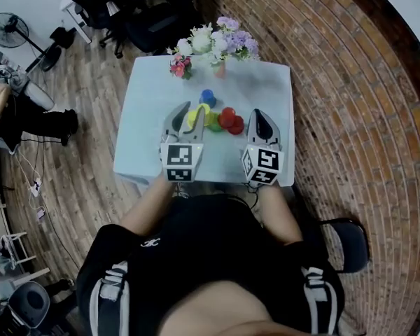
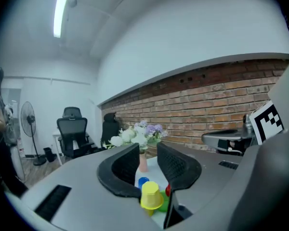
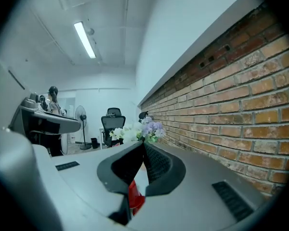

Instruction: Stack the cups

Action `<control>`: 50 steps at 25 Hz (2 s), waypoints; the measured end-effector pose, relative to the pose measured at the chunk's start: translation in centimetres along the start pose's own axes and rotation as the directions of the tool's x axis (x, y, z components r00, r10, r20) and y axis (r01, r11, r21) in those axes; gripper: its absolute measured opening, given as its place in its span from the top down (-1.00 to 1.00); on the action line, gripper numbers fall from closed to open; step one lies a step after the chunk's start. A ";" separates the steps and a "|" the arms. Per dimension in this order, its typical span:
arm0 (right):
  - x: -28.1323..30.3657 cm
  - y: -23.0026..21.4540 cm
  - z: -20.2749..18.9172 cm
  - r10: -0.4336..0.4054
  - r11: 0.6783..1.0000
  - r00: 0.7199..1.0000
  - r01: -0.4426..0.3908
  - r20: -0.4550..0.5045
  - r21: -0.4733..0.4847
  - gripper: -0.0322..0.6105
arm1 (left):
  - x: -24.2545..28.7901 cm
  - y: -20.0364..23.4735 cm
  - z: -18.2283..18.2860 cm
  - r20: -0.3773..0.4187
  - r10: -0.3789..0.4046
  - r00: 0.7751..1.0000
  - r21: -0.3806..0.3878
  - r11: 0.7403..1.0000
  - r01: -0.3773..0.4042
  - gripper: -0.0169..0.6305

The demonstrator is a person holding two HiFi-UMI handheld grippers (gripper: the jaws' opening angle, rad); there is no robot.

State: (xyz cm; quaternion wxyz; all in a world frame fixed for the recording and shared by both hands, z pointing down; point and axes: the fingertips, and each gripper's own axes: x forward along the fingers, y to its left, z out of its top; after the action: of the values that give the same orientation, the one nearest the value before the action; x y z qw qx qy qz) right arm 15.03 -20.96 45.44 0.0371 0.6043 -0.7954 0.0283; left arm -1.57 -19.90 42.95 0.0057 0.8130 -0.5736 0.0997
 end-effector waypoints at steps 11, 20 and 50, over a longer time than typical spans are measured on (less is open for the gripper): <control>1.3 5.7 4.3 0.031 0.999 0.996 -0.032 0.086 0.008 0.90 | -4.8 8.9 -0.4 0.034 0.093 0.995 -0.049 0.995 -0.092 0.93; 1.3 7.8 4.9 0.013 1.000 0.997 -0.013 0.082 -0.003 0.90 | -5.6 11.4 -0.3 0.054 0.073 0.996 -0.070 0.995 -0.069 0.93; -2.0 3.7 -2.7 -0.394 0.918 0.914 0.396 -0.099 0.009 0.90 | 11.2 10.0 -12.1 -0.243 -0.745 0.621 0.137 0.608 0.782 -0.14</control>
State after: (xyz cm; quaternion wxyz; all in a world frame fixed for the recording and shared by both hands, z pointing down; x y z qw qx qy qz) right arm 12.04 -17.79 47.89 0.0710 0.7509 -0.6538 0.0605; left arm -9.14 -32.27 55.62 0.0005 0.9638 -0.1528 0.2185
